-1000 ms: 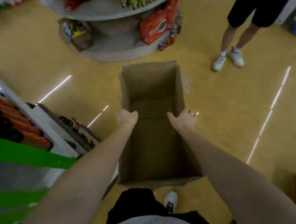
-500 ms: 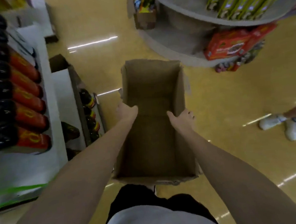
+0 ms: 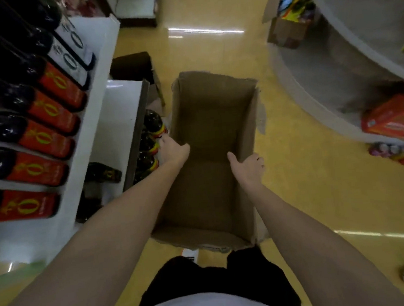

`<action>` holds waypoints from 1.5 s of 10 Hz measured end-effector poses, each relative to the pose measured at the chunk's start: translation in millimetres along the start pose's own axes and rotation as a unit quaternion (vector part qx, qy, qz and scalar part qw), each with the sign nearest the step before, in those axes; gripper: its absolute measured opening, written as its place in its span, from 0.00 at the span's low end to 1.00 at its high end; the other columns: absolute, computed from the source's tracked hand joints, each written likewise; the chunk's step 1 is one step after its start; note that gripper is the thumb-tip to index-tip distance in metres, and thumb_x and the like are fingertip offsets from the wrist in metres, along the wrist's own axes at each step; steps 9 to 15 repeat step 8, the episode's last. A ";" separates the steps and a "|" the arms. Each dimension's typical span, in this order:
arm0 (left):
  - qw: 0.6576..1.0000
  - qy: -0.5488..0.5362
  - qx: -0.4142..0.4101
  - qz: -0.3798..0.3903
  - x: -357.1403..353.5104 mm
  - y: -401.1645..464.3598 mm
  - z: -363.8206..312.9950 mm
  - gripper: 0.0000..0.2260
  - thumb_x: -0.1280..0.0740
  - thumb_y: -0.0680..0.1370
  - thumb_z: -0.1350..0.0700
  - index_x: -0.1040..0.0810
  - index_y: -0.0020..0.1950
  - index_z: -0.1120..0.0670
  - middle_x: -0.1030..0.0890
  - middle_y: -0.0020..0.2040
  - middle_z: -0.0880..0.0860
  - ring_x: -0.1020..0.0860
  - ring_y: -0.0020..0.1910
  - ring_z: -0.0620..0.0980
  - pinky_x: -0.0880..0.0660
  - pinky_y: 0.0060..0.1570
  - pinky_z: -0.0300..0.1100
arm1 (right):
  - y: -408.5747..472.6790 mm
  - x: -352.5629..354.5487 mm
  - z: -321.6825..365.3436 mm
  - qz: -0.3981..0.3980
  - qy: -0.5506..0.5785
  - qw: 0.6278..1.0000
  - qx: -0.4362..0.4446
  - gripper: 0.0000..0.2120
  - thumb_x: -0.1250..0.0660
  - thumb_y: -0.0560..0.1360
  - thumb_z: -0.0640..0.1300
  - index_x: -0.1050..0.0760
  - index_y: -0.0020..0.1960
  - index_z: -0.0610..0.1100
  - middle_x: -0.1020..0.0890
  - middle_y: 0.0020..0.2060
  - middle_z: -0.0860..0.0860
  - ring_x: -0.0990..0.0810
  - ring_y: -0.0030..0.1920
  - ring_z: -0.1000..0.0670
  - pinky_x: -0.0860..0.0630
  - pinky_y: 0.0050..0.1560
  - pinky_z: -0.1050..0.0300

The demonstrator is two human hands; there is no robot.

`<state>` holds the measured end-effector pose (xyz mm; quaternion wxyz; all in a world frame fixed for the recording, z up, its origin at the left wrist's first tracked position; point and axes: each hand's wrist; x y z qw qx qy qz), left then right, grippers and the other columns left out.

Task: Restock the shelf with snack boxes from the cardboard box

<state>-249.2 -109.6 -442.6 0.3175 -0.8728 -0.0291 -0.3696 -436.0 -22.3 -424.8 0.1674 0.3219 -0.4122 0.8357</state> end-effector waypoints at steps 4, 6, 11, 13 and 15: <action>0.993 0.013 0.110 -0.030 -84.0 128.4 0.5 0.37 0.31 0.72 0.49 0.42 0.78 0.53 0.34 0.72 0.56 0.29 0.67 0.60 0.27 0.63 0.59 | 164.9 -59.8 16.7 0.099 -0.060 0.993 -0.001 0.47 0.36 0.75 0.66 0.51 0.80 0.39 0.45 0.78 0.42 0.43 0.77 0.39 0.39 0.75 0.41; 0.995 0.052 0.087 0.002 -80.6 144.2 13.3 0.30 0.34 0.76 0.54 0.39 0.77 0.53 0.28 0.68 0.59 0.27 0.64 0.60 0.25 0.62 0.56 | 191.1 -64.3 16.9 0.162 -0.121 0.979 0.022 0.37 0.36 0.80 0.55 0.48 0.80 0.39 0.41 0.78 0.42 0.38 0.75 0.40 0.37 0.72 0.48; 0.998 0.018 0.050 0.036 -58.7 116.8 -9.6 0.24 0.37 0.81 0.56 0.37 0.76 0.56 0.28 0.70 0.58 0.27 0.66 0.59 0.27 0.63 0.49 | 160.2 -61.8 42.4 0.173 -0.124 0.975 0.072 0.30 0.37 0.81 0.52 0.40 0.77 0.40 0.35 0.74 0.43 0.31 0.70 0.41 0.31 0.69 0.47; 0.998 0.018 0.050 0.036 -58.7 116.8 -9.6 0.24 0.37 0.81 0.56 0.37 0.76 0.56 0.28 0.70 0.58 0.27 0.66 0.59 0.27 0.63 0.49 | 160.2 -61.8 42.4 0.173 -0.124 0.975 0.072 0.30 0.37 0.81 0.52 0.40 0.77 0.40 0.35 0.74 0.43 0.31 0.70 0.41 0.31 0.69 0.47; 0.998 0.018 0.050 0.036 -58.7 116.8 -9.6 0.24 0.37 0.81 0.56 0.37 0.76 0.56 0.28 0.70 0.58 0.27 0.66 0.59 0.27 0.63 0.49 | 160.2 -61.8 42.4 0.173 -0.124 0.975 0.072 0.30 0.37 0.81 0.52 0.40 0.77 0.40 0.35 0.74 0.43 0.31 0.70 0.41 0.31 0.69 0.47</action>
Point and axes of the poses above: each hand's wrist, its own y-axis towards the middle knuckle, its own x-axis out of the back of the hand, z = x × y
